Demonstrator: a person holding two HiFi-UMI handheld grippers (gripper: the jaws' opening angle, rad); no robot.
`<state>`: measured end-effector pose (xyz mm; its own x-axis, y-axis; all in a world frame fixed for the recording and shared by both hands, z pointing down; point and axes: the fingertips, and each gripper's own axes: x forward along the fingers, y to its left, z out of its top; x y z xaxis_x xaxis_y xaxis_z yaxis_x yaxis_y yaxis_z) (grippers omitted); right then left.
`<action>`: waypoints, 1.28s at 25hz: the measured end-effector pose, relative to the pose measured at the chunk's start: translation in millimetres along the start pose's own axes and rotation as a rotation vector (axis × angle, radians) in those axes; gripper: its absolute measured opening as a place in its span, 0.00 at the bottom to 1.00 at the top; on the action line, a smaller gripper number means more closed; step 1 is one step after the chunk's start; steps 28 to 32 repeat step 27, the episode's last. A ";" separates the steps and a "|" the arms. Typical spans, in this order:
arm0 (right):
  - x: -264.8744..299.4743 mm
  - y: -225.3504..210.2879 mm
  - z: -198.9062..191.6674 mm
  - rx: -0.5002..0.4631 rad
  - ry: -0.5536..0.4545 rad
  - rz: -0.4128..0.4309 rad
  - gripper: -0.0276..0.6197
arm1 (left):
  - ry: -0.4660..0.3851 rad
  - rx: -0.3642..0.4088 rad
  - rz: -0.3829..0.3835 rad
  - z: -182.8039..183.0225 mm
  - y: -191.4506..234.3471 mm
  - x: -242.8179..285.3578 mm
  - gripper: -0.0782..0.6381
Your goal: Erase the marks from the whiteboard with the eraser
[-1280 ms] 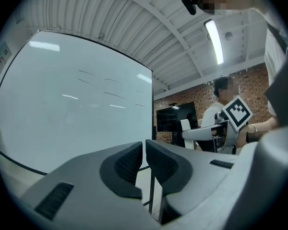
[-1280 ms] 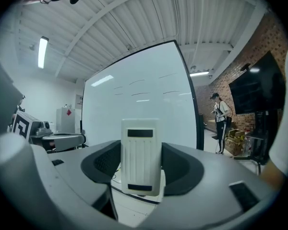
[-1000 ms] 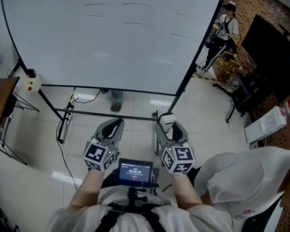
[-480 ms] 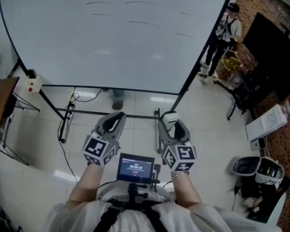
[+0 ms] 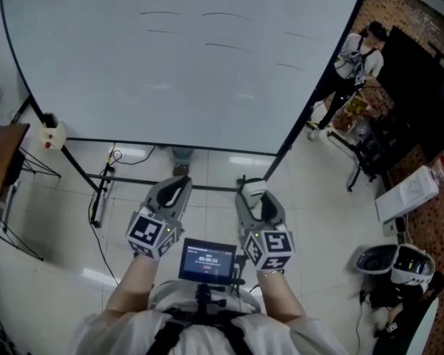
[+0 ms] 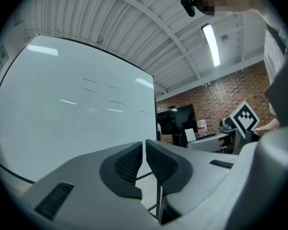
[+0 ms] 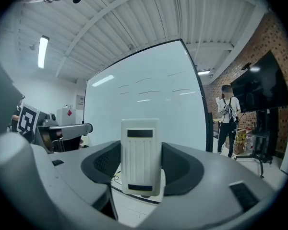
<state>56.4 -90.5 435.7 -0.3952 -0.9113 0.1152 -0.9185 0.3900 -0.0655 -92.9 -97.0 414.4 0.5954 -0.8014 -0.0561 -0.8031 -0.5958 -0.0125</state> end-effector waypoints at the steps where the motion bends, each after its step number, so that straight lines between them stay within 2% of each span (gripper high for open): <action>1: 1.6 0.3 -0.9 -0.003 0.001 0.002 0.45 | 0.001 0.004 -0.001 -0.4 0.1 0.5 0.12; 10: 17.6 9.8 9.7 -0.026 -0.017 0.017 0.45 | -0.014 0.006 0.012 5.6 18.8 3.4 0.12; 32: 20.9 21.7 22.6 -0.065 -0.045 0.040 0.45 | -0.030 0.014 0.009 12.5 22.3 -5.1 0.12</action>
